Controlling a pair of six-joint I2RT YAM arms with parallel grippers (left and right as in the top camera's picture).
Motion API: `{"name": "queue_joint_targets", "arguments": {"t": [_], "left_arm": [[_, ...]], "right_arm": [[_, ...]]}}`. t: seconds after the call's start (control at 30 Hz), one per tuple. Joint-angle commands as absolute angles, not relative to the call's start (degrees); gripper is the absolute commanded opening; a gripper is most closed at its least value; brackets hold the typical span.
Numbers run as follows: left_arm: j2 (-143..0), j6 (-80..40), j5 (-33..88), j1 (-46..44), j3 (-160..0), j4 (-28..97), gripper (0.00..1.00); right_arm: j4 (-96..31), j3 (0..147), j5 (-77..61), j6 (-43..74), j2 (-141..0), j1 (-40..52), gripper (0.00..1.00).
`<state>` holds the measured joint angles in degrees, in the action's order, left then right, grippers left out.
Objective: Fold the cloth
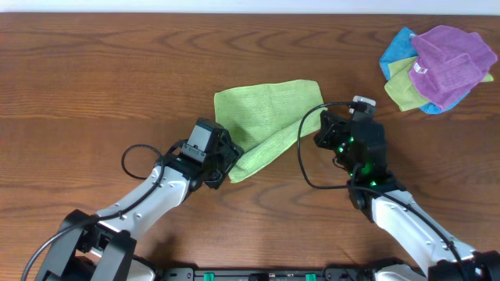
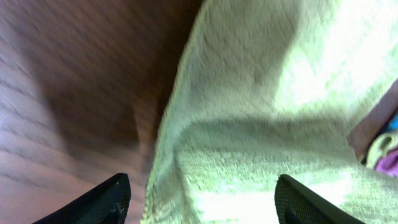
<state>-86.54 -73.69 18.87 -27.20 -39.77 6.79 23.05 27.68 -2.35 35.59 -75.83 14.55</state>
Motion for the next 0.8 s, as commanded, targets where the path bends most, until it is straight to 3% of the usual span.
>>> {"name": "queue_joint_targets", "arguments": {"t": [0.0,0.33,0.6,0.67,0.73,0.77], "left_arm": [[-86.87,-74.81,24.34,-27.03,-39.38,6.83,0.75],[-86.87,-73.47,28.58,-27.03,-39.38,17.76,0.75],[-86.87,-74.85,29.04,-27.03,-39.38,13.89,0.75],[-86.87,-74.83,29.06,-27.03,-39.38,12.08,0.68],[-86.87,-74.83,28.99,-27.03,-39.38,11.73,0.52],[-86.87,-74.83,29.02,-27.03,-39.38,11.75,0.49]], "right_arm": [[23.22,28.95,-1.23,36.38,-76.09,15.51,0.01],[23.44,28.95,1.19,36.14,-76.09,15.51,0.02],[23.42,28.95,1.30,36.16,-76.09,15.51,0.02],[23.42,28.93,1.28,36.16,-76.09,15.51,0.01],[23.42,28.95,1.28,36.16,-76.09,15.51,0.02],[23.42,28.95,1.28,36.16,-76.09,15.51,0.02]]}}
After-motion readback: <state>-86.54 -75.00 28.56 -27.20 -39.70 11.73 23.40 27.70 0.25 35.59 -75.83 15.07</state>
